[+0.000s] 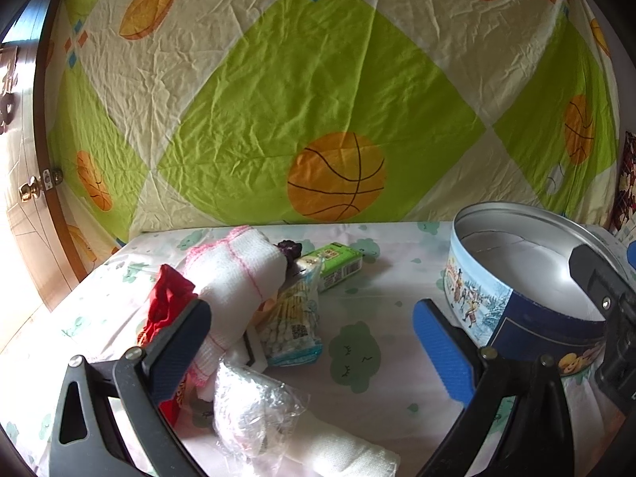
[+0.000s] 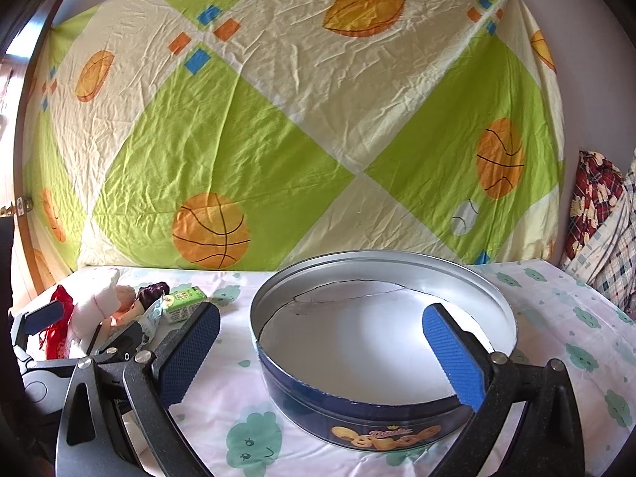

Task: Organize soft objects
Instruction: 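Grasp the clear plastic bag with the right gripper while the left gripper reaches the red pouch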

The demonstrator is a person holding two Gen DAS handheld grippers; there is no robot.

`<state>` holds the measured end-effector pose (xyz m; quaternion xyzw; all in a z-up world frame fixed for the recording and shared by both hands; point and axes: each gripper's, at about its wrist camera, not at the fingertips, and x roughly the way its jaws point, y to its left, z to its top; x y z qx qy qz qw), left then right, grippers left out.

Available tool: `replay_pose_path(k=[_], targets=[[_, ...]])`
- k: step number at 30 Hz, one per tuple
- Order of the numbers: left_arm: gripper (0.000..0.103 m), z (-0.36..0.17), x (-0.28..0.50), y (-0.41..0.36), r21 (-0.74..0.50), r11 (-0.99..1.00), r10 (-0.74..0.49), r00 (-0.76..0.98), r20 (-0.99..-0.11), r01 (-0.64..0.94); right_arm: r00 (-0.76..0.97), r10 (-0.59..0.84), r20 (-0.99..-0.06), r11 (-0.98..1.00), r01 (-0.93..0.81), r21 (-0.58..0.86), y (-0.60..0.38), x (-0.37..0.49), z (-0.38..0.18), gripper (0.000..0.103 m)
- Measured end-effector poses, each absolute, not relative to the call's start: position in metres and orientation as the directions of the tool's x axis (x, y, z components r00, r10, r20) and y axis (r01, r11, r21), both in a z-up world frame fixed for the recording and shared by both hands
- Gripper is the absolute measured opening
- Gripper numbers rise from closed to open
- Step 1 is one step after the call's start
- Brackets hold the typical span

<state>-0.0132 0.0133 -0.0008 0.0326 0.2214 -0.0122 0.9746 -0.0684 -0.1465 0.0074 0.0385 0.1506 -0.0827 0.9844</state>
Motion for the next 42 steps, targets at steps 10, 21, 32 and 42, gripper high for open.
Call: replay_pose_path(k=[10, 21, 32, 42], targets=[[0.103, 0.001, -0.025, 0.049, 0.096, 0.995, 0.056, 0.894, -0.445, -0.014, 0.945, 0.015, -0.326, 0.995, 0.017, 0.095, -0.137, -0.067, 0.006, 0.095], [0.103, -0.003, -0.034, 0.147, 0.113, 0.976, 0.218, 0.860, -0.461, -0.187, 0.794, 0.347, -0.500, 0.931, -0.356, 0.080, -0.069, -0.054, -0.011, 0.083], [0.103, -0.010, -0.033, 0.173, 0.126, 0.980, 0.197, 0.838, -0.510, -0.154, 0.679, 0.426, -0.598, 0.874, -0.481, 0.077, -0.014, -0.031, -0.017, 0.083], [0.103, -0.010, -0.034, 0.179, 0.145, 0.980, 0.192, 0.832, -0.521, -0.135, 0.604, 0.494, -0.625, 0.837, -0.525, 0.155, 0.020, -0.003, -0.031, 0.017]])
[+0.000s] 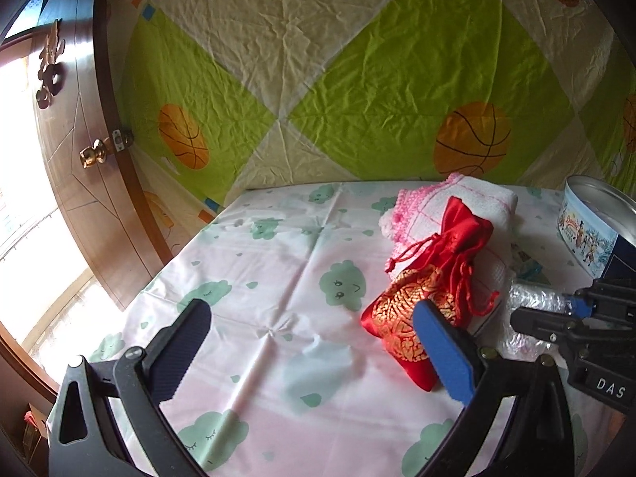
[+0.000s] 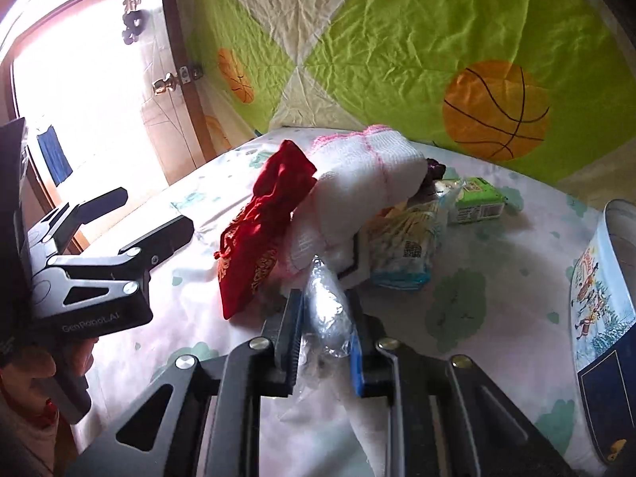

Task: Organize soft objects
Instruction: 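Grasp the clear plastic bag with the right gripper while the left gripper reaches the red pouch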

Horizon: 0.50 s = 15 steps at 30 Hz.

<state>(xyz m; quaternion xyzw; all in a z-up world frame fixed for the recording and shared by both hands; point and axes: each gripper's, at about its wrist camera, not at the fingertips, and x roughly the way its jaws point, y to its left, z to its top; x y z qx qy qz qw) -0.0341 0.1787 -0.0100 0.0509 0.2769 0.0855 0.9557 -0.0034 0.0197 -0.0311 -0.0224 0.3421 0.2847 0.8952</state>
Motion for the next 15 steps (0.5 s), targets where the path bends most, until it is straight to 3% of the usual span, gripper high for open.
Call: replay_pose_path(k=[6, 10, 13, 15], targets=[[0.103, -0.010, -0.031, 0.169, 0.141, 0.988, 0.128, 0.840, -0.527, -0.062, 0.663, 0.565, -0.491, 0.813, -0.550, 0.193, -0.014, -0.032, 0.004, 0.016], [0.103, -0.008, -0.024, 0.151, 0.091, 0.995, 0.024, 0.834, -0.551, 0.031, 0.766, 0.496, -0.410, 0.864, -0.483, 0.144, -0.048, -0.045, 0.018, 0.016], [0.103, -0.012, -0.009, 0.139, 0.077, 0.995, -0.002, 0.821, -0.571, 0.056, 0.794, 0.446, -0.413, 0.890, -0.441, 0.114, -0.064, -0.044, 0.016, 0.016], [0.103, -0.020, 0.007, 0.134, 0.115, 0.993, 0.050, 0.792, -0.609, 0.025, 0.792, 0.433, -0.431, 0.898, -0.422, 0.127, -0.073, -0.041, 0.012, 0.016]])
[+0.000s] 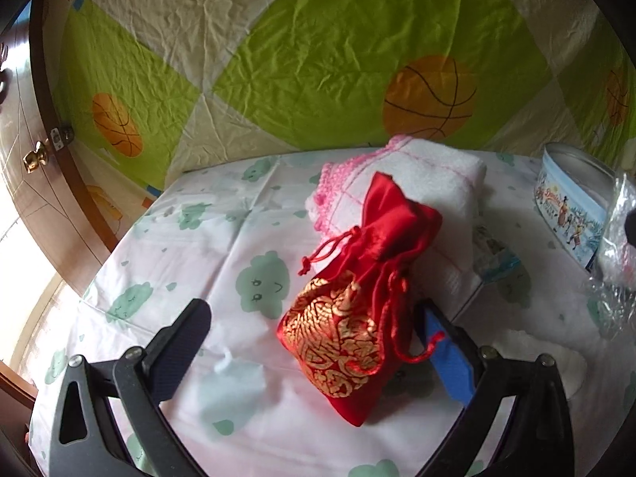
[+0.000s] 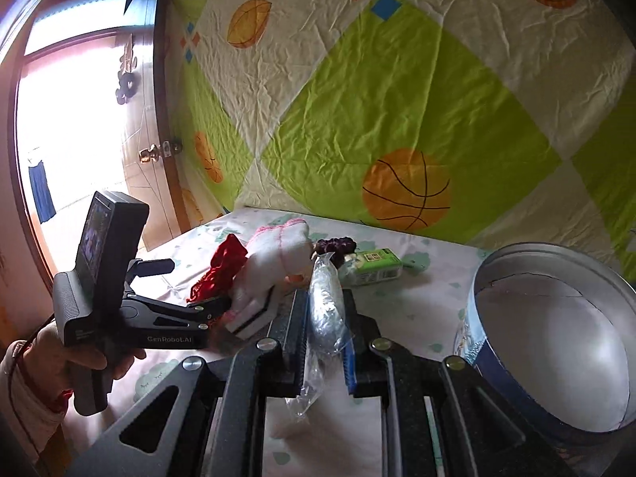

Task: Organize soft objects
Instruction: 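Grasp the clear plastic bag with the right gripper while the left gripper reaches the red pouch, then lift the red pouch with the left gripper while the right gripper carries the bag over the tin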

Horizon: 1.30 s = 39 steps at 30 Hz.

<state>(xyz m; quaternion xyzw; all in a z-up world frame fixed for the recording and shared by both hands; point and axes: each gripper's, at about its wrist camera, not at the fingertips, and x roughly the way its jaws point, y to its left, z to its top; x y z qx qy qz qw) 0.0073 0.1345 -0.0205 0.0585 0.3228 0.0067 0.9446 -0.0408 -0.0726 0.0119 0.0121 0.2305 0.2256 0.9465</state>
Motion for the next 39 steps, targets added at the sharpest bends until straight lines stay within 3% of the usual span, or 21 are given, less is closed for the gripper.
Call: replay_pose_path(k=[2, 4, 6, 8, 11, 15, 25, 31, 39], targets=[[0.102, -0.031, 0.020, 0.137, 0.121, 0.993, 0.073, 0.745, -0.663, 0.010, 0.792, 0.420, -0.444, 0.904, -0.406, 0.130, -0.078, -0.037, 0.009, 0.016], [0.089, -0.039, 0.025, 0.145, 0.091, 0.996, 0.068, 0.715, -0.696, -0.006, 0.794, 0.408, -0.452, 0.910, -0.393, 0.131, -0.078, -0.035, 0.007, 0.016], [0.057, -0.041, 0.027, 0.156, 0.026, 1.000, 0.031, 0.705, -0.708, -0.017, 0.793, 0.406, -0.455, 0.911, -0.390, 0.134, -0.077, -0.035, 0.005, 0.016], [0.035, -0.042, 0.030, 0.165, -0.030, 0.999, -0.004, 0.702, -0.712, -0.024, 0.801, 0.391, -0.454, 0.916, -0.384, 0.113, -0.074, -0.037, 0.005, 0.016], [0.025, -0.046, 0.036, 0.171, -0.085, 0.996, -0.038, 0.680, -0.732, -0.035, 0.813, 0.383, -0.439, 0.920, -0.377, 0.104, -0.073, -0.039, 0.007, 0.016], [0.017, -0.040, 0.028, 0.180, -0.137, 0.989, -0.061, 0.718, -0.694, -0.048, 0.821, 0.388, -0.419, 0.920, -0.373, 0.122, -0.077, -0.041, 0.010, 0.016], [0.017, -0.012, 0.002, 0.190, -0.207, 0.973, -0.036, 0.818, -0.574, -0.102, 0.860, 0.395, -0.322, 0.918, -0.356, 0.176, -0.108, -0.051, 0.032, 0.016], [0.017, 0.025, -0.015, 0.154, -0.186, 0.982, -0.055, 0.882, -0.468, -0.037, 0.887, 0.370, -0.278, 0.927, -0.330, 0.181, -0.138, -0.057, 0.041, 0.016], [0.017, 0.041, -0.011, 0.078, -0.184, 0.977, -0.177, 0.880, -0.441, 0.105, 0.918, 0.309, -0.249, 0.941, -0.258, 0.218, -0.188, -0.060, 0.049, 0.016]])
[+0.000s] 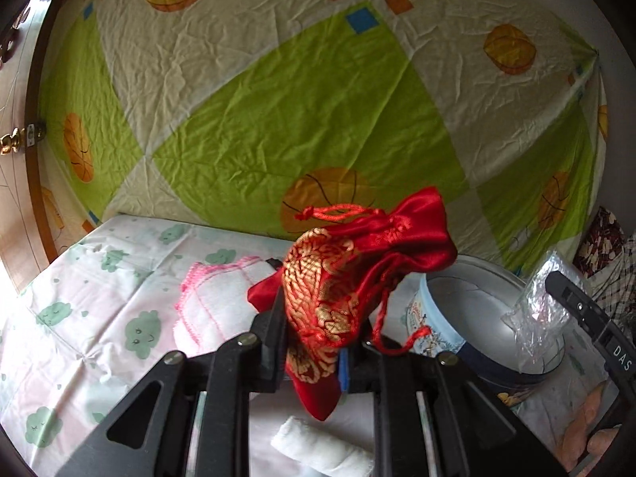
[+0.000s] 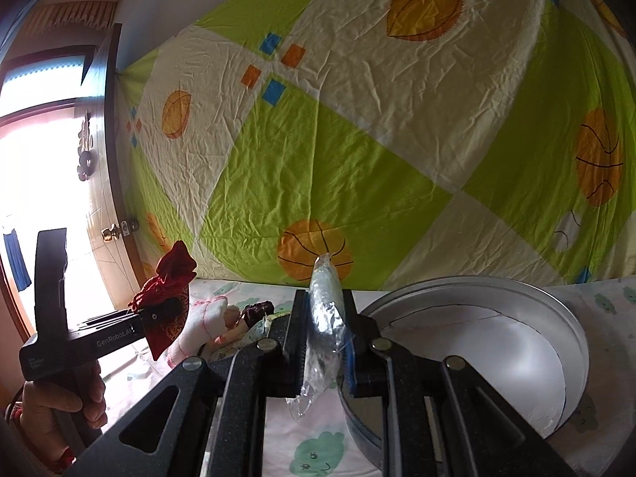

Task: Organize soft objects
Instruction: 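Lift the red pouch with the left gripper while the right gripper carries the bag over the tin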

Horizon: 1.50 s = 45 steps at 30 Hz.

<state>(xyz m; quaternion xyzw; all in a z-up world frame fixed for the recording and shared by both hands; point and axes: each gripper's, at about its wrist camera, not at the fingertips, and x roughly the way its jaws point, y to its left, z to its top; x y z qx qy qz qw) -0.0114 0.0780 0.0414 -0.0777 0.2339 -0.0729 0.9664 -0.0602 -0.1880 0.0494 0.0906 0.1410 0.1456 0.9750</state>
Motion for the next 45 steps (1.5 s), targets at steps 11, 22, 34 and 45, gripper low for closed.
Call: replay_pose_path(k=[11, 22, 34, 45], targets=[[0.017, 0.053, -0.010, -0.007, -0.170, 0.956, -0.291, 0.861, -0.416, 0.240, 0.952, 0.210, -0.222, 0.957, -0.153, 0.247, -0.244, -0.065, 0.058, 0.016], [0.017, 0.039, 0.007, -0.079, -0.165, 0.935, -0.355, 0.813, -0.461, 0.315, 0.955, 0.065, -0.288, 0.984, -0.014, 0.177, -0.287, -0.053, 0.042, 0.016], [0.017, 0.017, 0.024, -0.135, -0.167, 0.928, -0.371, 0.775, -0.511, 0.333, 0.912, -0.053, -0.407, 0.991, 0.097, 0.089, -0.303, -0.028, 0.015, 0.016], [0.017, -0.004, 0.028, -0.149, -0.113, 0.928, -0.355, 0.749, -0.560, 0.355, 0.875, -0.053, -0.482, 0.990, 0.108, 0.088, -0.300, -0.016, -0.004, 0.016]])
